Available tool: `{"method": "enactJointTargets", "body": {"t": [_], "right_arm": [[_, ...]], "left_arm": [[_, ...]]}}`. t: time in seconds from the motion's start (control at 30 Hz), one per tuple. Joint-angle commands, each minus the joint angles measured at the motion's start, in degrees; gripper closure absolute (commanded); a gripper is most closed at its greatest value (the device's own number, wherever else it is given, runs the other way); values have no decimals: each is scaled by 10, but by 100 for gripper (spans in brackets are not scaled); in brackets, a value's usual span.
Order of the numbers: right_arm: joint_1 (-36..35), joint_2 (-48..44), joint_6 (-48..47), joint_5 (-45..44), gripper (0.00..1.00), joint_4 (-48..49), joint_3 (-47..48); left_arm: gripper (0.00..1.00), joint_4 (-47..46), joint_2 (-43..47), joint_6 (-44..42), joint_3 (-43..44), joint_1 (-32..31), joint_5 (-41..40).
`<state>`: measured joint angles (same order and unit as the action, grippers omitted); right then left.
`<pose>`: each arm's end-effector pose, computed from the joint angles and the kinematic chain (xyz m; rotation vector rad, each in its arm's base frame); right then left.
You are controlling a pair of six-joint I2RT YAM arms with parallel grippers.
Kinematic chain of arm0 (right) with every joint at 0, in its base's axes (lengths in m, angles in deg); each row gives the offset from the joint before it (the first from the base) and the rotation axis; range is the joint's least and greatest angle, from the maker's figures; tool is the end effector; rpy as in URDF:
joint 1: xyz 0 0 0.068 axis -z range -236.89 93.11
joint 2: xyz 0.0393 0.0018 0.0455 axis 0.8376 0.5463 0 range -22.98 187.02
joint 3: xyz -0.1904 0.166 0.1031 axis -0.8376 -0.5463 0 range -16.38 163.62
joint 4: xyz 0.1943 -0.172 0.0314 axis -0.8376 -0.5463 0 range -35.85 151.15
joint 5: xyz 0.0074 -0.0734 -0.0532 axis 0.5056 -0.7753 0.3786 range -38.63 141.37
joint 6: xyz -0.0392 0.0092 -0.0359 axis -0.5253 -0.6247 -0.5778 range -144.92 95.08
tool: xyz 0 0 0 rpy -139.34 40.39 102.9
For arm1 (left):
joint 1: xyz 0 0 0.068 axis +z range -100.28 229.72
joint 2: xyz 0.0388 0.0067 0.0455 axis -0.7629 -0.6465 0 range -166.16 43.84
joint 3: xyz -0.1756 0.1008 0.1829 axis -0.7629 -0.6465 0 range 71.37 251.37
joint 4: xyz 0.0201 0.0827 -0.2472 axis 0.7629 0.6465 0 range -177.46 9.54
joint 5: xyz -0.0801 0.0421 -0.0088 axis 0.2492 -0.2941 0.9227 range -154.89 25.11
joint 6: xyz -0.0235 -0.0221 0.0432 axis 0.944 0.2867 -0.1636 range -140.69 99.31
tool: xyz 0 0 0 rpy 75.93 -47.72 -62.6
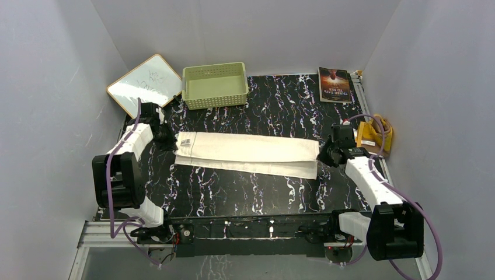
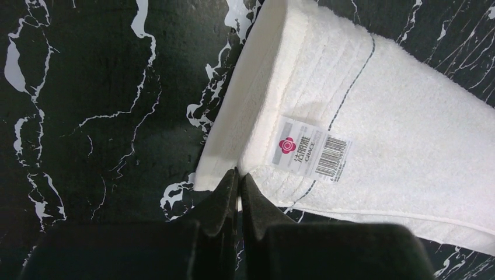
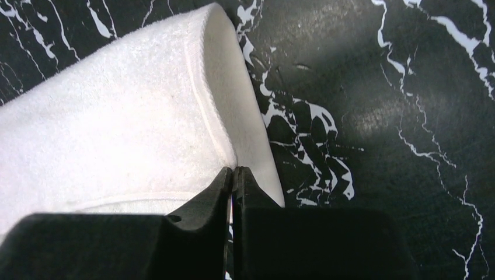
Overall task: Roll the towels
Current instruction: Fold the towel at the center of the board.
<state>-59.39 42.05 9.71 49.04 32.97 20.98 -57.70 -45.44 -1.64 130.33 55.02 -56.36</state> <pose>0.2147 0.0079 0.2015 0.7230 2.4526 0.2006 0.3120 0.0237 0.2109 -0.5029 2.5792 -0.2786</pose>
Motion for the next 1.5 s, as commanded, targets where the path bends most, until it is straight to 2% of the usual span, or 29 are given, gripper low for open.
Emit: {"method": "enactJointTargets", "body": {"t": [0.0,0.23,0.4,0.47,0.57,0.63,0.67,0.8,0.93,1.23,1.47], "right_arm": [[-3,-34,2,23,100,-50,8],[-21,-47,34,13,100,-71,1],[-22,-33,69,-3,100,-95,-3],[-22,-39,81,11,94,-95,-20],[-22,-59,100,41,87,-91,-44],[-22,-72,108,53,80,-94,-54],[-23,-76,109,55,73,-100,-55],[-23,-84,101,47,54,-122,-46],[-24,-77,98,37,49,-106,-19],[-24,54,59,32,50,-30,75],[-24,62,43,38,51,-6,95]], "left_arm": [[100,23,-8,-5,23,2,-26],[100,24,-8,-6,13,8,-41],[100,11,-20,-4,-7,9,-23],[100,2,-21,-1,-16,9,-15],[89,-4,-22,0,-23,9,-11],[83,-4,-21,-1,-23,9,-12],[80,-4,-19,-2,-23,9,-12],[55,-6,-9,-4,-24,9,-12],[43,-17,1,-6,-29,9,-26],[44,-45,-60,-52,-7,9,-30],[49,-54,-113,-81,11,9,-1]]}}
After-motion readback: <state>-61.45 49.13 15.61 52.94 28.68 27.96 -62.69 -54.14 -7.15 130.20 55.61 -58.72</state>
